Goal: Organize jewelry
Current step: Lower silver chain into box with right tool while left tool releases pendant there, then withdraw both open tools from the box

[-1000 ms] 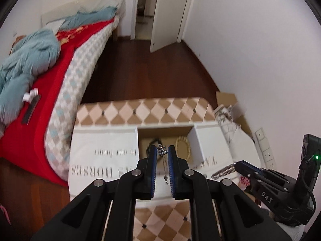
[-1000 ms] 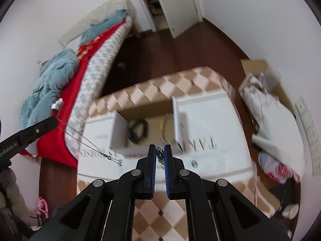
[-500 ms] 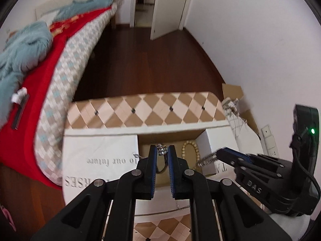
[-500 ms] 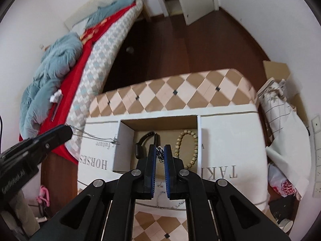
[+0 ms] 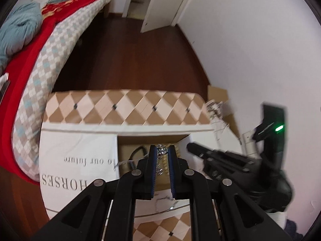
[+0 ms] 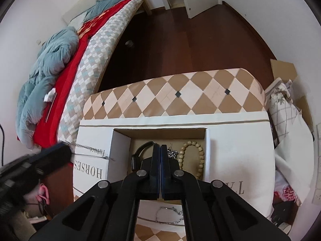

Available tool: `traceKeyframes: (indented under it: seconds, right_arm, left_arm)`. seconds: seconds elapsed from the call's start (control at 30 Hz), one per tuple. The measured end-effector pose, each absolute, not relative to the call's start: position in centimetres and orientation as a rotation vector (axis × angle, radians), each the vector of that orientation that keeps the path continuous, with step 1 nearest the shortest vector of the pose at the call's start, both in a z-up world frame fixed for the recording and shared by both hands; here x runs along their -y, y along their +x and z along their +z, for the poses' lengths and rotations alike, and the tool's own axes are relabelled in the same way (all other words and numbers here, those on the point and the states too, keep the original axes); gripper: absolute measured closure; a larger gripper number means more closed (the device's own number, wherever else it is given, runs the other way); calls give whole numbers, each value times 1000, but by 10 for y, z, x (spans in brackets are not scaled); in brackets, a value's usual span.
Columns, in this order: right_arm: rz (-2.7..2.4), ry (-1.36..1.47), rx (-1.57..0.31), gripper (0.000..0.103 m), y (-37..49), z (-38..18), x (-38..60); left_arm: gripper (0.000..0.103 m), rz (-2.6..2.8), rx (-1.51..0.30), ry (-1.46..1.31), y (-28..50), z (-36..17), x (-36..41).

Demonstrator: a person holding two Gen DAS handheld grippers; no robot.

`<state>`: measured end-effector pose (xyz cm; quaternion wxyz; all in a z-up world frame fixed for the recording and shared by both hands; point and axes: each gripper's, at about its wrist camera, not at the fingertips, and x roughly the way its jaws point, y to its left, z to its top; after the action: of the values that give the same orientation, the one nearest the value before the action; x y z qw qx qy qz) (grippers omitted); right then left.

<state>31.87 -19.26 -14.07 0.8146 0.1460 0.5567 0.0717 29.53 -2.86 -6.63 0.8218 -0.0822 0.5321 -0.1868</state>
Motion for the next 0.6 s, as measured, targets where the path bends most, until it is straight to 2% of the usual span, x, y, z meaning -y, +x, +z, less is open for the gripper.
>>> traceKeyframes:
  seconds: [0.2,0.37,0.43,0.47,0.5,0.53,0.57,0.6]
  right_arm:
    - [115,334,-1199,103,307,-144,211]
    - [97,321,-1229,102,298,-150,215]
    - [83,301,-1238,98,296,-152,215]
    - [77,288,-1245,93,295,-153,214]
    - [68,270,-1255,75,294,-155,214]
    - [50,248,-1262,48,293,-156,213]
    - [36,232,-1256,36,290,-156,213]
    - [28,218,-1248,24,288,-155,213]
  left_arm:
    - [95,-416,-1084,-193,299,-42,29]
    - [94,-385,-1128,-192,298,-59,25]
    - [93,-361,-1141,-185,297,-67,23]
    - [90,-332,-1142,-151,296,-72,24]
    - [81,-302,-1147,-109,296,-77,25]
    - [67,-267,-1149,-55,295,-83,26]
    - [60,-241,-1144,-17,294,-87,25]
    - [46,-218,-1138,9,293,-91,24]
